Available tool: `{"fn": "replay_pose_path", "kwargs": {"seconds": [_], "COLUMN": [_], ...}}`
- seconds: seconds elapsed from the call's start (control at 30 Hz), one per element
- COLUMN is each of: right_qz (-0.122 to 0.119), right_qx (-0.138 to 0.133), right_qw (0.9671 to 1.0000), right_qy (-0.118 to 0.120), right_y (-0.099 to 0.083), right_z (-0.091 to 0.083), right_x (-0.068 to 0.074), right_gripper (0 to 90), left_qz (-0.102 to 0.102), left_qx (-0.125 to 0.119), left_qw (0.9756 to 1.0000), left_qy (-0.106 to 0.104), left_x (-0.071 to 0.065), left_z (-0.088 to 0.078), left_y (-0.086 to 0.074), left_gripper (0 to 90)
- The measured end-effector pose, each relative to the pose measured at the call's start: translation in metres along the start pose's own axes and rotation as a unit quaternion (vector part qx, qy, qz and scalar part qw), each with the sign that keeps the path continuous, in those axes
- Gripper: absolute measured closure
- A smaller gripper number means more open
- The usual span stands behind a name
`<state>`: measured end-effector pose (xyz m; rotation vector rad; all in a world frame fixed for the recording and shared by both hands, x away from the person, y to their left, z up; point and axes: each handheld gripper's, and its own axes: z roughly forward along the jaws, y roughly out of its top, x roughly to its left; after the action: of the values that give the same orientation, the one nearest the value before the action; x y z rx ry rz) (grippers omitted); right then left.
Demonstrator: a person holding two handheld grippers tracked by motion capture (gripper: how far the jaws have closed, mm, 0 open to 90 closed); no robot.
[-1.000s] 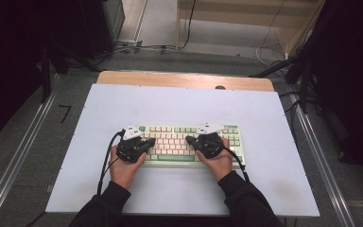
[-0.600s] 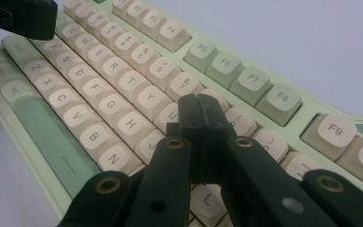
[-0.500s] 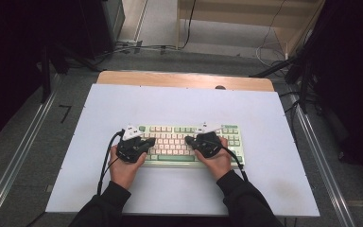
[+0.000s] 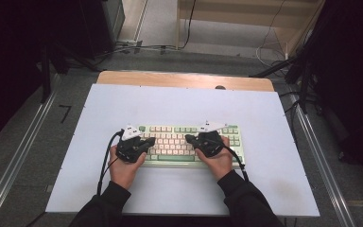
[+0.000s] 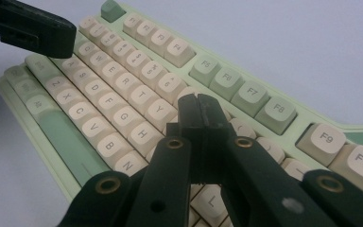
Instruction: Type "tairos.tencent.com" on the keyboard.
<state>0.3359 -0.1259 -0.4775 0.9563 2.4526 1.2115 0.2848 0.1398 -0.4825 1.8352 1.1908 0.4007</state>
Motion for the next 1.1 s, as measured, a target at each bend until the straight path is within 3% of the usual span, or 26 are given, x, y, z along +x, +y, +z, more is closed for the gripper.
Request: {"fn": "replay_pose_path", "kwargs": {"seconds": [0.47,1.1], "right_qz": [0.001,0.002], "right_qx": [-0.005,-0.009], "right_qw": [1.0,0.9999], "right_qy": [-0.002,-0.004], "right_y": [0.0,0.0], "right_z": [-0.006,-0.01], "right_x": [-0.002,-0.003], "right_gripper": [88.3,88.3], "left_qz": [-0.005,0.0], "left_qx": [-0.001,0.0], "left_qw": [1.0,0.9999], "left_qy": [-0.005,-0.014], "left_x": [-0.002,-0.016], "left_z": [0.003,0.034], "left_y": [0.0,0.009], "left_gripper": [90.0,90.0]}}
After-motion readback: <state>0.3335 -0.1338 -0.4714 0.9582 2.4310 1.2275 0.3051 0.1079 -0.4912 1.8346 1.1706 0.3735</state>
